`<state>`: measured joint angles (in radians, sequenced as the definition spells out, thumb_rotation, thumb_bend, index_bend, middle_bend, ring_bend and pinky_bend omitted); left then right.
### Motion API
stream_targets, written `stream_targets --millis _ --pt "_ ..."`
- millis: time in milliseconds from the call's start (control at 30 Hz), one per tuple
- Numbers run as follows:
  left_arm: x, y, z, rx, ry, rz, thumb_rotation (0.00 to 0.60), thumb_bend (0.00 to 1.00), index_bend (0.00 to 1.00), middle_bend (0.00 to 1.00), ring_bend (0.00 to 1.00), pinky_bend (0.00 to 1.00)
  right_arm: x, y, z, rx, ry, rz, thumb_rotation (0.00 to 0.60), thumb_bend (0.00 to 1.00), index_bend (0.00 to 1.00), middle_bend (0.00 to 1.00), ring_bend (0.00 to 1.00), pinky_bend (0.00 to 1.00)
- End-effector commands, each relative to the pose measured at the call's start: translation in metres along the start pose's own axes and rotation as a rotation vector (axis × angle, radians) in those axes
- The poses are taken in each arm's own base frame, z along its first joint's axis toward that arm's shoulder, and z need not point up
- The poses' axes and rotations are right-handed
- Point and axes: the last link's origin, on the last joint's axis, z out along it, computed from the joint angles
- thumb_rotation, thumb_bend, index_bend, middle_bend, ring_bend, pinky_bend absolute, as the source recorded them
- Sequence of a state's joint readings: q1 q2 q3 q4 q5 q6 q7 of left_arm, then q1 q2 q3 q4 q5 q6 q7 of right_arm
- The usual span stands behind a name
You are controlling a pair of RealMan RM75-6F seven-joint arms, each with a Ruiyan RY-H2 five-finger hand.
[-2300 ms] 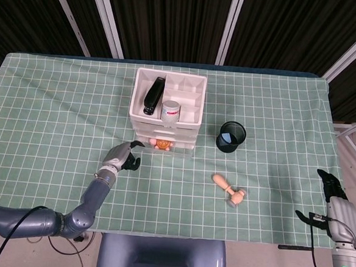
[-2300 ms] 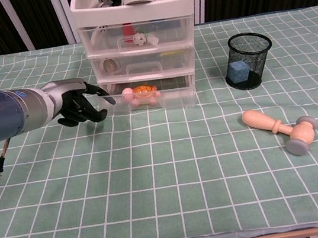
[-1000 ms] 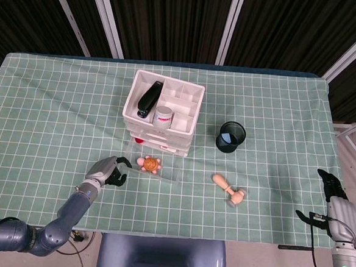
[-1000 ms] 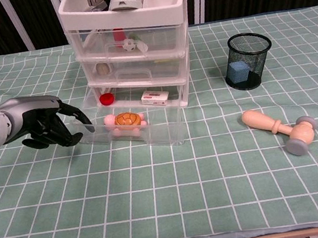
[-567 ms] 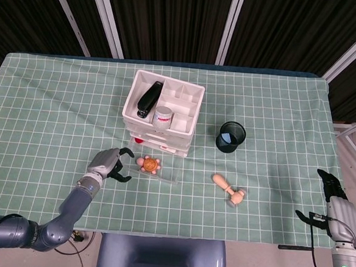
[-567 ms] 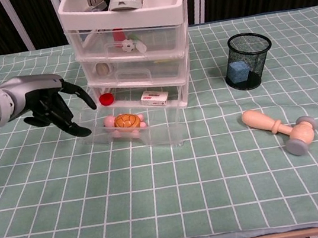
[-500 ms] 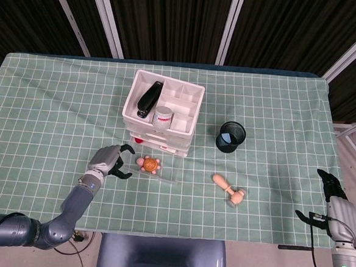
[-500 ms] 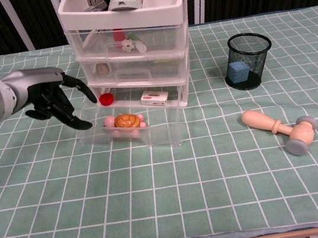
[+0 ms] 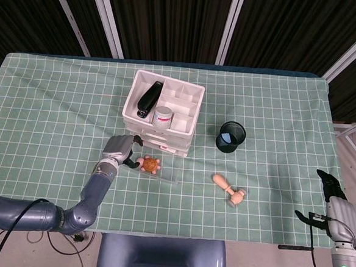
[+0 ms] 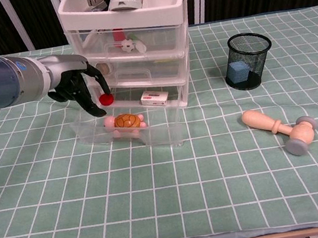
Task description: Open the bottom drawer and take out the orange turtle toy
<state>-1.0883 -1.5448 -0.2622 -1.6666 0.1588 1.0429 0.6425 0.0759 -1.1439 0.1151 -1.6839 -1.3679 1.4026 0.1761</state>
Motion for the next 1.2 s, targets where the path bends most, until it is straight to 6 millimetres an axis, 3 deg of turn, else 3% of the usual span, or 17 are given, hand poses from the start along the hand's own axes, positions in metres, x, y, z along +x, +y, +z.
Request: stream_targets --millis 33,333,700,1200 --pt "-0.005 0.006 0.004 0.009 -0.016 0.024 0.600 0.24 0.34 1.00 1.00 1.00 0.000 0.000 0.000 -0.001 0.000 0.001 0.600 0.09 0.00 0.10 0.00 0.18" --pt "-0.013 0.008 0.009 0.046 -0.051 0.082 0.600 0.25 0.34 1.00 1.00 1.00 0.000 0.000 0.000 -0.003 -0.005 0.007 0.600 0.09 0.00 0.10 0.00 0.18" --pt "-0.004 0.023 0.015 0.051 -0.048 0.183 0.600 0.25 0.39 1.00 1.00 1.00 0.000 0.000 0.000 -0.007 -0.004 0.010 0.600 0.09 0.00 0.09 0.00 0.18" --pt "-0.009 0.030 0.016 0.072 -0.079 0.279 0.600 0.25 0.41 1.00 1.00 1.00 0.000 0.000 0.000 -0.010 -0.006 0.020 0.600 0.09 0.00 0.10 0.00 0.18"
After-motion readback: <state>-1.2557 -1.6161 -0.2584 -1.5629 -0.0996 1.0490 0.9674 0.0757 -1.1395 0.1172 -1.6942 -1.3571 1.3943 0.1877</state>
